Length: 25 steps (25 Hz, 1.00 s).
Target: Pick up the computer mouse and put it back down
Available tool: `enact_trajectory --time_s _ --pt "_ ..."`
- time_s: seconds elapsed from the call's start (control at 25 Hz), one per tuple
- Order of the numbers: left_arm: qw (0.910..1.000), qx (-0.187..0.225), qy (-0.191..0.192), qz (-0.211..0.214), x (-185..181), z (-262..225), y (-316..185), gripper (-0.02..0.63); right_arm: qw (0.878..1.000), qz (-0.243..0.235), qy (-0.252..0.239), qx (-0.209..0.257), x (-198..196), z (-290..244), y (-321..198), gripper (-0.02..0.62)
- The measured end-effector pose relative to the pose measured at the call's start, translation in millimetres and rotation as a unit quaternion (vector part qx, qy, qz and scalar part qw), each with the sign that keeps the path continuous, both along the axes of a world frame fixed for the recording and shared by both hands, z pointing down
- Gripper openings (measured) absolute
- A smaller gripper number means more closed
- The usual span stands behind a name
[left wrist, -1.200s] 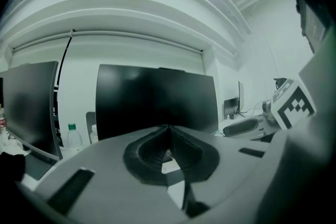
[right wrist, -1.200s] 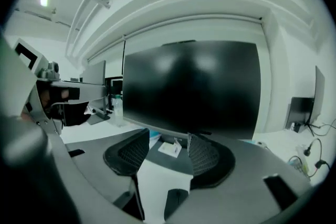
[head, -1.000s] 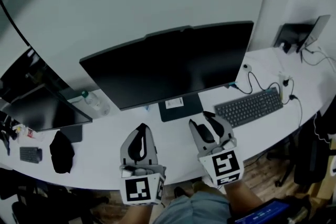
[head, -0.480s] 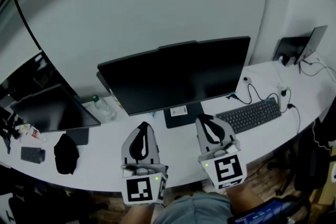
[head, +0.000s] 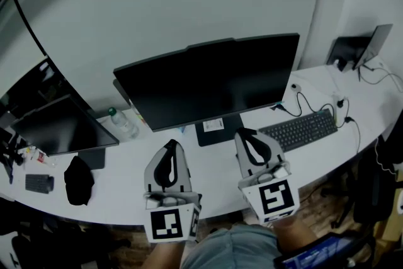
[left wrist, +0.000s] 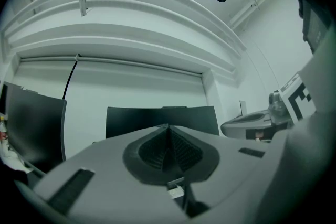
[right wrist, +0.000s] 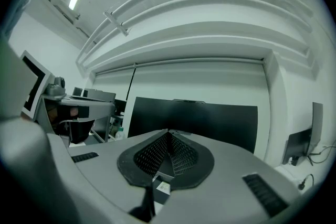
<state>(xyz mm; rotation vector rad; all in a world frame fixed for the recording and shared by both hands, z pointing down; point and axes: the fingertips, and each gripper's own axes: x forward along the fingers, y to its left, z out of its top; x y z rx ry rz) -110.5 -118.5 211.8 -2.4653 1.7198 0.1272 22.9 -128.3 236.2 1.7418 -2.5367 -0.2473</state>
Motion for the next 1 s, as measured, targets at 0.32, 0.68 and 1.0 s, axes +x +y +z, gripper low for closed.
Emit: enact_trajectory --time_s 0.32,0.68,1.0 --pt "1.0 0.001 -0.005 0.003 3.5 2.6 2.2 0.008 1.0 -0.004 -0.007 0.0 -0.4 0.8 1.6 0.014" --pt "1.0 -0.003 -0.004 0.004 4.6 5.9 2.9 0.008 1.0 -0.002 -0.008 -0.003 1.7 2.9 2.4 0.014" --pt "1.0 -0.007 -0.002 0.003 6.4 9.0 3.3 0.008 1.0 0.001 -0.009 -0.003 4.8 4.2 2.5 0.014"
